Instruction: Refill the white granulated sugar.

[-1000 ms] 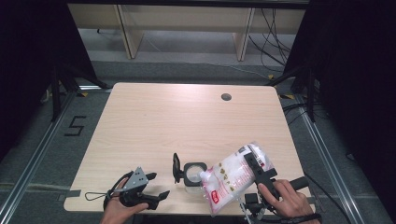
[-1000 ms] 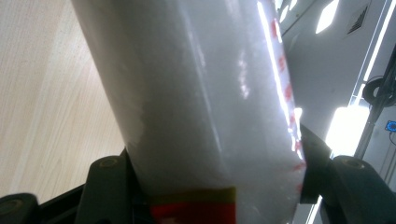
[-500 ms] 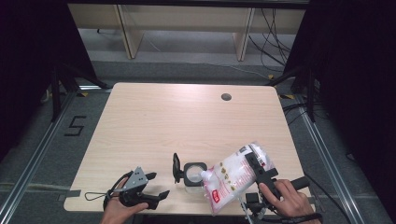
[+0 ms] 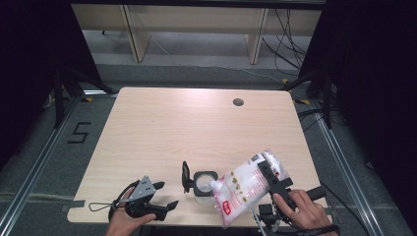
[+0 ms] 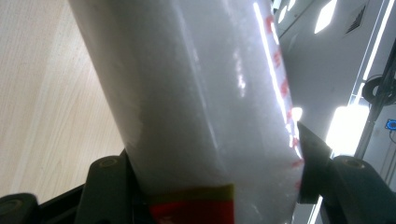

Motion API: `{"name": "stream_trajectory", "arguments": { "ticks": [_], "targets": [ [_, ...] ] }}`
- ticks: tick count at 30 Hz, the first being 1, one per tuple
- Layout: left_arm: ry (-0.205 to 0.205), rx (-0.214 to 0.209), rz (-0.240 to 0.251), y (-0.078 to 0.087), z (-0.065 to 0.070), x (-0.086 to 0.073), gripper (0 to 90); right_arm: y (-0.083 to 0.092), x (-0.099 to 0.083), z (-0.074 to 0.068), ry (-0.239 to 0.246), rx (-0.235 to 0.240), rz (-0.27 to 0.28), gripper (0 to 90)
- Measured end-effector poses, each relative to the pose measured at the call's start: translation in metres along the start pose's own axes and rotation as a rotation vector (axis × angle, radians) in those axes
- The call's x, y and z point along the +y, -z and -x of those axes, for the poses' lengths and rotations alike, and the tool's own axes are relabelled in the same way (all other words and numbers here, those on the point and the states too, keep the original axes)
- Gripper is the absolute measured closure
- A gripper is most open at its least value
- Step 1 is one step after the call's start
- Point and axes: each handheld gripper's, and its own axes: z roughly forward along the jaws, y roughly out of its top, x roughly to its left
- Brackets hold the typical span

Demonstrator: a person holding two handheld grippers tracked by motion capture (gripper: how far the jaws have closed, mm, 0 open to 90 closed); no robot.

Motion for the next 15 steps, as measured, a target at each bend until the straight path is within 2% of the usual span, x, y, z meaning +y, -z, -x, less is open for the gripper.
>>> {"name": "stream_trajectory", "arguments": {
  "ticks": [3, 5, 7, 9, 11, 15],
  "targets": [
    [-0.02, -0.005, 0.002, 0.0, -0.0011, -0.0002, 18.5, 0.0002, 0.0001, 0.0, -0.001, -0.005, 0.002, 41.3],
    [-0.006, -0.002, 0.001, 0.0, -0.0004, 0.0002, 18.5, -0.0011, -0.0002, 0.0013, 0.011, -0.009, 0.015, 41.3],
    [-0.021, -0.004, 0.003, 0.0, -0.001, -0.0001, 18.5, -0.0011, -0.0003, 0.0, -0.001, 0.01, 0.007, 41.3],
    [-0.007, -0.001, 0.003, 0.0, -0.0003, -0.0005, 18.5, -0.0013, 0.0002, -0.0004, 0.014, -0.001, 0.01, 41.3],
    [-0.015, -0.002, 0.002, 0.0001, -0.0011, 0.0004, 18.5, -0.0007, 0.0002, -0.0023, -0.005, 0.008, -0.004, 41.3],
    [-0.019, -0.003, 0.004, 0.0001, -0.0013, -0.0001, 18.5, -0.0014, 0.0009, -0.0017, 0.011, 0.009, 0.01, 41.3]
  ]
}}
